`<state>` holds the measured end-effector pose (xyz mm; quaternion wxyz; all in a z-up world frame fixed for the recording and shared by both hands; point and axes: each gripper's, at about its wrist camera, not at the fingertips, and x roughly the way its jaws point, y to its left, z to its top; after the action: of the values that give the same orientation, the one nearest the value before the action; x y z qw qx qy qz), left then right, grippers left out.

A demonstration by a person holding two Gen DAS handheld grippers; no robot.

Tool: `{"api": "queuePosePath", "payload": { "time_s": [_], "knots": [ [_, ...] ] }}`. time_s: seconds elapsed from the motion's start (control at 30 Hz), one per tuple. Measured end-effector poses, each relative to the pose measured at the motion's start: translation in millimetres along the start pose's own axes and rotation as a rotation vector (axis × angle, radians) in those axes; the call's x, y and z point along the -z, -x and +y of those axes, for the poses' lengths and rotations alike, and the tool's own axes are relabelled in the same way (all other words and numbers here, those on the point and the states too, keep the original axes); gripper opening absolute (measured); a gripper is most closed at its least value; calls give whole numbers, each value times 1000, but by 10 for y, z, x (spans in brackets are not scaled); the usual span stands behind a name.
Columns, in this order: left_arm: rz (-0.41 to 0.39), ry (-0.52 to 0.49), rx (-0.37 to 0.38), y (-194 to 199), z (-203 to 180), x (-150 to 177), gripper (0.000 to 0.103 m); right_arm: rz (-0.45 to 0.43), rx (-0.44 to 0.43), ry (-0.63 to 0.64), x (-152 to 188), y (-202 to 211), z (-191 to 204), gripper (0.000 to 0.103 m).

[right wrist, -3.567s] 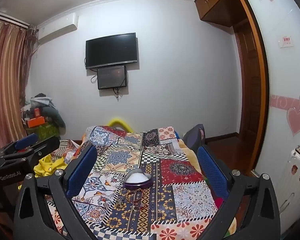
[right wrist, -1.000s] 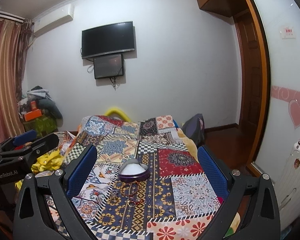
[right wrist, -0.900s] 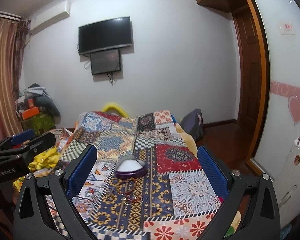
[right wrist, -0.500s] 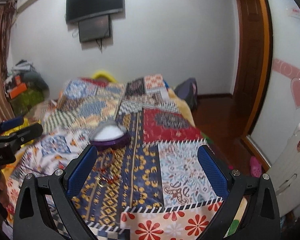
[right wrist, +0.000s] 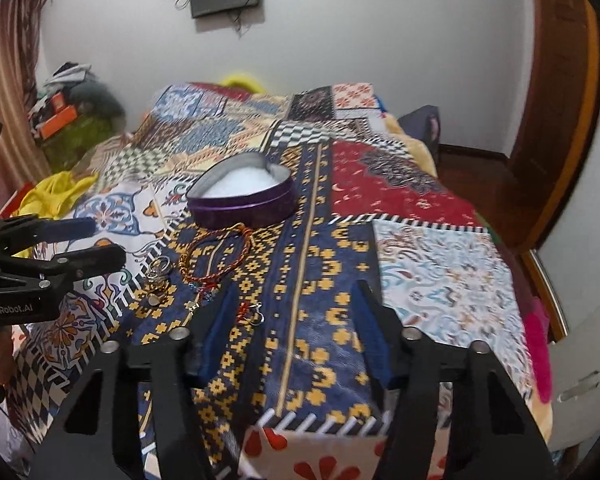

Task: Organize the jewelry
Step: 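Lower the left tool toward the silver rings beside the bracelet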

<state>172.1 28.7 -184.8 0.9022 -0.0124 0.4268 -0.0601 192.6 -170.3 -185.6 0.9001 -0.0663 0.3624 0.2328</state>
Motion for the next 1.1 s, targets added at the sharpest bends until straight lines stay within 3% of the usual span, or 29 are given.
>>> {"api": "queuePosePath", "payload": {
  "time_s": [0.13, 0.3, 0.53, 0.93, 1.1],
  "knots": [
    [27, -6, 37, -76, -8, 22, 48, 27, -11, 21, -10, -124, 27, 33],
    [61, -12, 100, -131, -40, 50, 36, 40, -40, 43, 40, -134, 63, 28],
    [96, -42, 130, -209, -150, 70, 35, 64, -83, 72, 79, -134, 130, 28],
    [112, 30, 149, -301, -66, 59, 35, 80, -129, 69, 27, -245, 225, 22],
    [116, 86, 158, -343, 6, 6, 35, 86, -126, 71, 71, -236, 248, 14]
  ]
}}
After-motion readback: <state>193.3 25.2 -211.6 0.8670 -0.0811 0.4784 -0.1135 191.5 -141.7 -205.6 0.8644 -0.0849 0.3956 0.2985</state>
